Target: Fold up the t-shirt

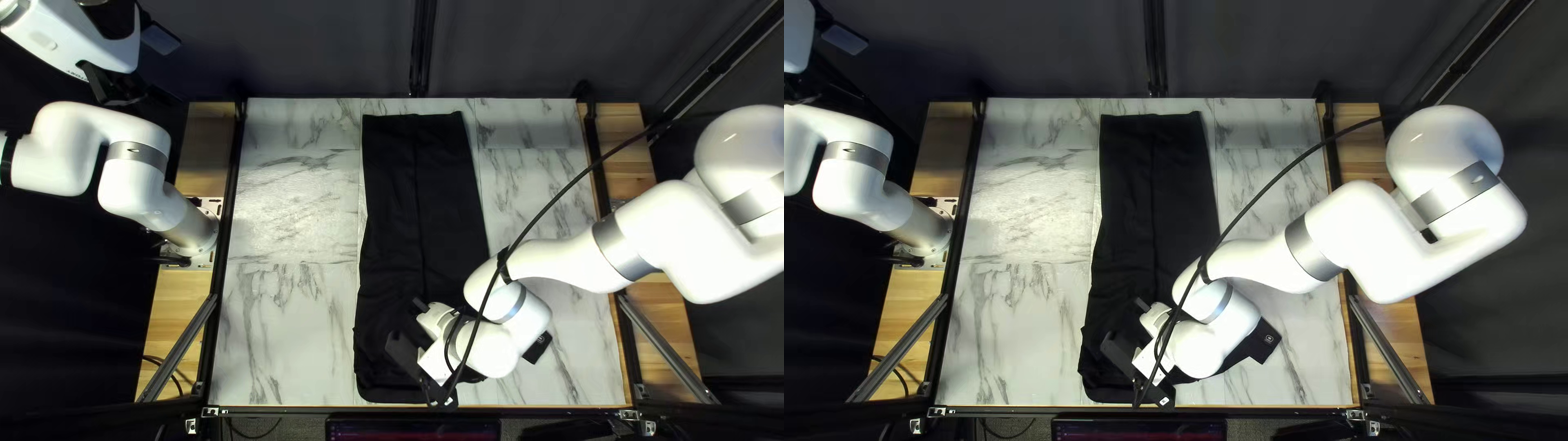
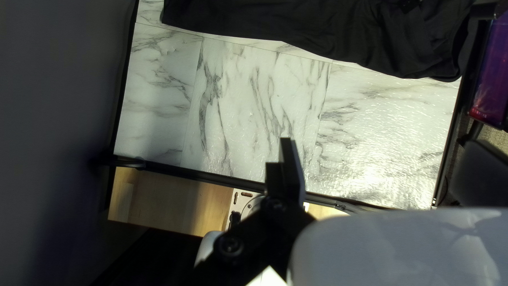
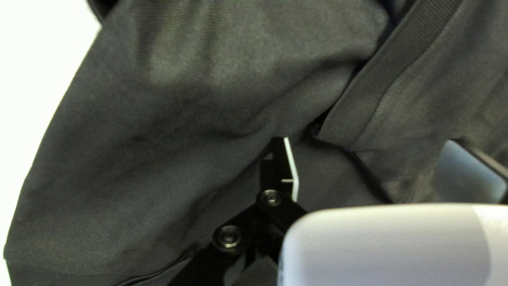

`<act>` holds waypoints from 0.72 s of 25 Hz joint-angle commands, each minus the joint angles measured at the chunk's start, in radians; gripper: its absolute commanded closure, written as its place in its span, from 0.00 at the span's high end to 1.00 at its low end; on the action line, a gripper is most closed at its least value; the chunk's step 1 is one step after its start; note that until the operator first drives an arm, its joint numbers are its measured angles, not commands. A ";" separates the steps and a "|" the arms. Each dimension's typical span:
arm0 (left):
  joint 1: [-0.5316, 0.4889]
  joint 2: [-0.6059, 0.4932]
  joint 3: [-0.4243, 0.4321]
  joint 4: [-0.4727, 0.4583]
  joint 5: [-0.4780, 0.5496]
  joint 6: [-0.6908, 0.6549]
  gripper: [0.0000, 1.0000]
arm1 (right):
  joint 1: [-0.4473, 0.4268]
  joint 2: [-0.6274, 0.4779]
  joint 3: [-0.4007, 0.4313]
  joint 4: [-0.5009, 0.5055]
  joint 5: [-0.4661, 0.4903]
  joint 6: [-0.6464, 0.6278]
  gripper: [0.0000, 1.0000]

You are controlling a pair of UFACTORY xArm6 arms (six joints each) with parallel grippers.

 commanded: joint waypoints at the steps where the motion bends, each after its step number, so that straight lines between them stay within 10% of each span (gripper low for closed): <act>1: 0.000 0.000 0.000 0.000 0.000 0.000 1.00 | -0.009 0.012 -0.012 0.002 -0.002 -0.015 0.90; 3: 0.000 0.000 0.000 0.000 0.000 0.000 1.00 | -0.012 0.014 -0.009 0.003 -0.006 -0.019 0.87; 10: 0.000 0.000 0.000 0.000 0.000 0.000 1.00 | -0.013 0.030 -0.038 0.028 0.016 -0.042 0.08; 18: 0.000 0.000 0.000 0.000 0.000 0.000 1.00 | -0.002 0.032 -0.070 0.044 0.051 -0.051 0.00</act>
